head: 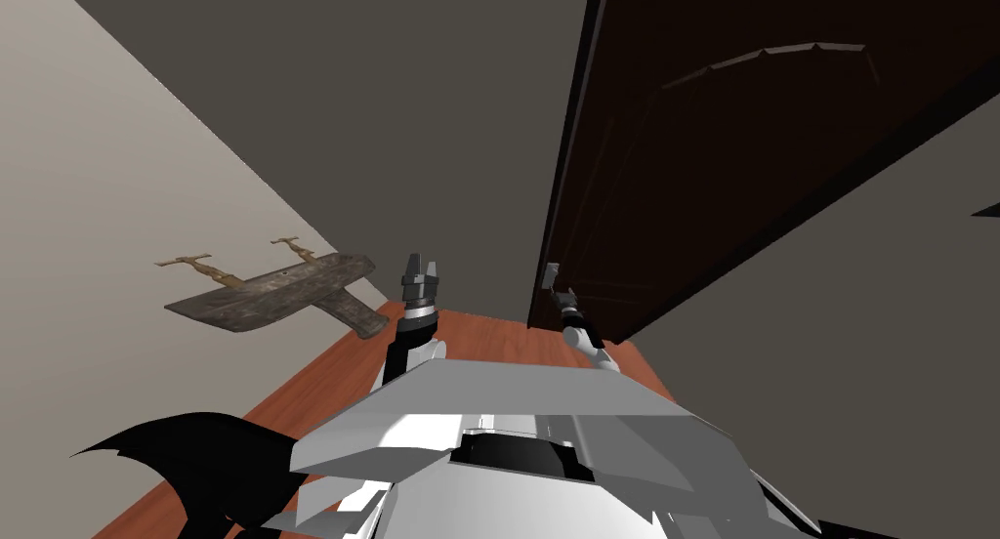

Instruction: Pull the door open

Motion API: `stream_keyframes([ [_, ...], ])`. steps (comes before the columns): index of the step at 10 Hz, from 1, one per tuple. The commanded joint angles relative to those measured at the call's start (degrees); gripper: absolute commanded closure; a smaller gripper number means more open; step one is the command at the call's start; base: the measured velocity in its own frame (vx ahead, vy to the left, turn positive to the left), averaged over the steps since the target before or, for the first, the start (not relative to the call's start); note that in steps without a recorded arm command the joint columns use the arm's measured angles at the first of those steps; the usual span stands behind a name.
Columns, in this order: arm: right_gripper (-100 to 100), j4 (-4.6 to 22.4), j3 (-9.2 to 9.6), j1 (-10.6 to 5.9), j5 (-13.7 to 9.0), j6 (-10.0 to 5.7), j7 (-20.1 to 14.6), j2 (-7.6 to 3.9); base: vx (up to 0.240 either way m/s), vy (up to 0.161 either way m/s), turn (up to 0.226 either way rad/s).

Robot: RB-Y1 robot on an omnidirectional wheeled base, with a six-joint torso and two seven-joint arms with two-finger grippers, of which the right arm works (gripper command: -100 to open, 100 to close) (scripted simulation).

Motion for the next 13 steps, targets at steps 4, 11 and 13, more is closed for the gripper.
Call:
stream_keyframes([
  [4, -100, 2.4, -2.26, 0.55, -1.1, -1.33, -3.8, -4.08, 0.166, 0.029, 0.18],
  [11, 100, 4.4, -4.21, 0.95, -2.1, -2.36, -6.7, -7.25, 0.105, -0.006, 0.092],
  [13, 100, 4.4, -4.21, 0.95, -2.1, -2.36, -6.7, -7.25, -0.013, -0.002, 0.012],
])
